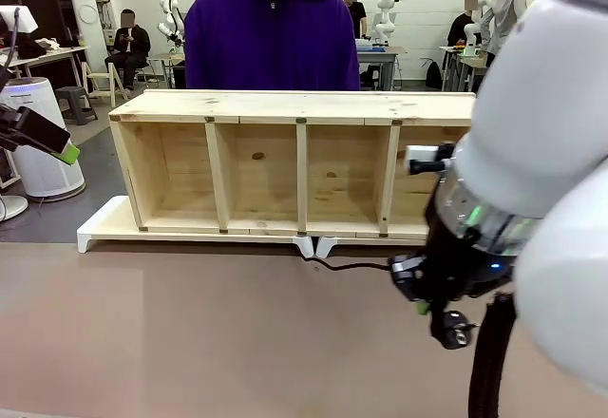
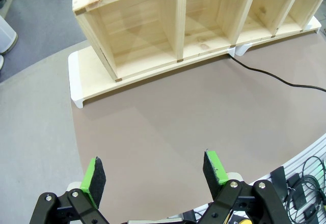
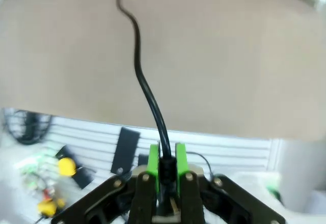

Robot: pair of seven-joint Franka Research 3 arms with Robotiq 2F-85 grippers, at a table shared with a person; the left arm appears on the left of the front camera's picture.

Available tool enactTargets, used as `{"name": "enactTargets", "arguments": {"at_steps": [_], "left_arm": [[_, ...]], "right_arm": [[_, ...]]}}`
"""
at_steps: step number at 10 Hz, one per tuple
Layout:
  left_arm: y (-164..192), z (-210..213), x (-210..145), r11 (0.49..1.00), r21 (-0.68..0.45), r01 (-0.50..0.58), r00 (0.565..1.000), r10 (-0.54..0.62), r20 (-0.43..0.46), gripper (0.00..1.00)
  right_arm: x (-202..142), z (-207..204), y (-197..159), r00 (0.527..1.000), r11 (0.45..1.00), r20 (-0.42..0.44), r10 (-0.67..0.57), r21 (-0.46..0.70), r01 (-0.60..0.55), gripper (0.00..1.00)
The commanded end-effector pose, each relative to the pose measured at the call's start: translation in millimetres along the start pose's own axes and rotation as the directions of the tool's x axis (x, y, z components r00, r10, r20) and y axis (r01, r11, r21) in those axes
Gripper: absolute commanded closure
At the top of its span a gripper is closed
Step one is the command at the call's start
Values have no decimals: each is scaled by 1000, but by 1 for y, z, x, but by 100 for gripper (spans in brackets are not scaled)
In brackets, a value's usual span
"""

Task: Perform cable management.
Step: Pull the grasped Power Cable to the location of the Power Strip.

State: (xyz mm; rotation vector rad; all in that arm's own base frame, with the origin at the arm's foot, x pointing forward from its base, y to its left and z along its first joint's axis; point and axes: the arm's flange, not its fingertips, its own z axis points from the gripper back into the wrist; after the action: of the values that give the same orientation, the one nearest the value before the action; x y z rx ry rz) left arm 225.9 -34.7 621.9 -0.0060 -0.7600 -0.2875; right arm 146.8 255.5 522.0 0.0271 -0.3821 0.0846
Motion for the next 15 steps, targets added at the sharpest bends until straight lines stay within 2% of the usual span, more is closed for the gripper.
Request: {"name": "enactTargets", "arguments": {"at_steps": [1, 3, 5, 6, 7, 12, 14, 15], "left_arm": [[1, 0, 1, 1000, -1, -9, 1000, 9, 8, 0], [1, 0, 1, 1000, -1, -9, 1000, 9, 8, 0], [1, 0, 1, 1000, -1, -9, 1000, 9, 8, 0], [1, 0, 1, 1000, -1, -9, 1000, 9, 8, 0], [1, 0, 1, 1000, -1, -9, 1000, 9, 8, 0], [1, 0, 1, 1000, -1, -9, 1000, 9, 8, 0], [1, 0, 1, 1000, -1, -9, 1000, 9, 8, 0], [1, 0, 1, 1000, -1, -9, 1000, 9, 8, 0]], "right_arm": [[-138, -122, -158, 986, 986, 17, -167, 12, 166, 84], [-164, -126, -176, 939, 943, 86, -332, -4, 333, 84], [-174, -133, -186, 915, 922, 111, -387, 29, 387, 84], [-164, -137, -174, 928, 933, 101, -359, 27, 358, 84], [-33, 53, -49, 931, 934, 82, -356, -10, 358, 84], [-30, 49, -51, 924, 926, 80, -374, -10, 376, 84], [-11, 62, -102, 883, 886, 78, -463, 64, 459, 84], [-2, 67, -128, 852, 860, 112, -511, 74, 506, 84]]}}
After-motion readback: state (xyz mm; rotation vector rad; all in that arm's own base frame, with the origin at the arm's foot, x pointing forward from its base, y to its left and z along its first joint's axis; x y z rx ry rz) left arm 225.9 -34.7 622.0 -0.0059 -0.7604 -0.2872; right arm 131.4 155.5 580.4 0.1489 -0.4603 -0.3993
